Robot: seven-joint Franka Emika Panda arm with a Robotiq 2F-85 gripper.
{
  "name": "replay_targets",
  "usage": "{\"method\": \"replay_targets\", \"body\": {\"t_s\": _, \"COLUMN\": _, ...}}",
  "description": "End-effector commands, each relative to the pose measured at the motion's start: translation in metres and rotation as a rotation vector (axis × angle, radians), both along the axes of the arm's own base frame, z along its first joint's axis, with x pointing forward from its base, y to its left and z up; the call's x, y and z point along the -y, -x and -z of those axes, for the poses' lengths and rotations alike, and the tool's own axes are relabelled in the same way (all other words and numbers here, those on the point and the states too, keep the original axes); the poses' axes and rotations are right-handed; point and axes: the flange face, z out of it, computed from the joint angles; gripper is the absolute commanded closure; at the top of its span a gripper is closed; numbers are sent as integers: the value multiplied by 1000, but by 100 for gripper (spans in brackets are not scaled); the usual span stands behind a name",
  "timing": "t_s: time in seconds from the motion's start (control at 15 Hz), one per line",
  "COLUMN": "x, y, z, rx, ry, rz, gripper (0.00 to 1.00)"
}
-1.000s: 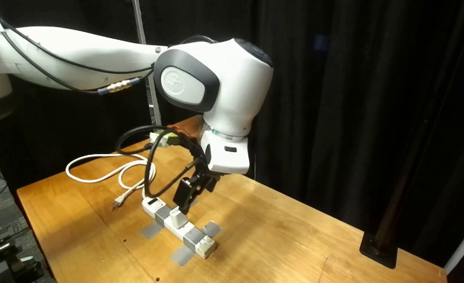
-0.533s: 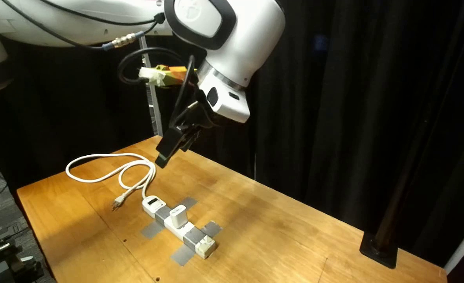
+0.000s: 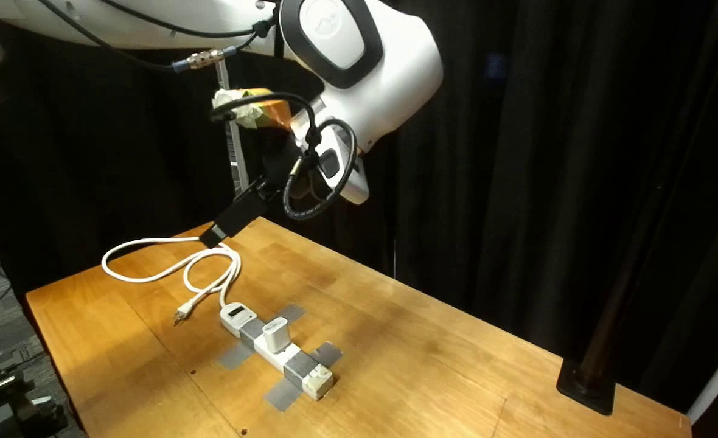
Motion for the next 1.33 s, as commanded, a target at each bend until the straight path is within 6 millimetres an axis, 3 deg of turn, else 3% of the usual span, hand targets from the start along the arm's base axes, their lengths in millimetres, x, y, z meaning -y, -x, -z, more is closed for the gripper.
{"method": "replay_targets", "body": {"t_s": 0.0, "x": -13, "y": 30, "z": 21, "rx": -140, "ry": -88, "rz": -98, "gripper": 0}}
{"method": "replay_targets", "body": {"t_s": 0.07, "x": -8, "y": 14, "z": 17, "rx": -84, "ry": -33, "rz": -69, "gripper": 0}}
{"method": "replay_targets", "body": {"t_s": 0.27, "x": -14, "y": 27, "z": 33, "rx": -151, "ry": -63, "rz": -92, "gripper": 0}}
{"method": "replay_targets", "body": {"t_s": 0.6, "x": -13, "y": 28, "z": 29, "rx": -147, "ry": -69, "rz": -92, "gripper": 0}}
{"method": "replay_targets", "body": {"t_s": 0.67, "x": -14, "y": 25, "z": 27, "rx": -13, "ry": -120, "rz": -59, "gripper": 0}}
{"method": "replay_targets", "body": {"t_s": 1.27, "x": -26, "y": 46, "z": 51, "rx": 126, "ry": -409, "rz": 210, "gripper": 0}}
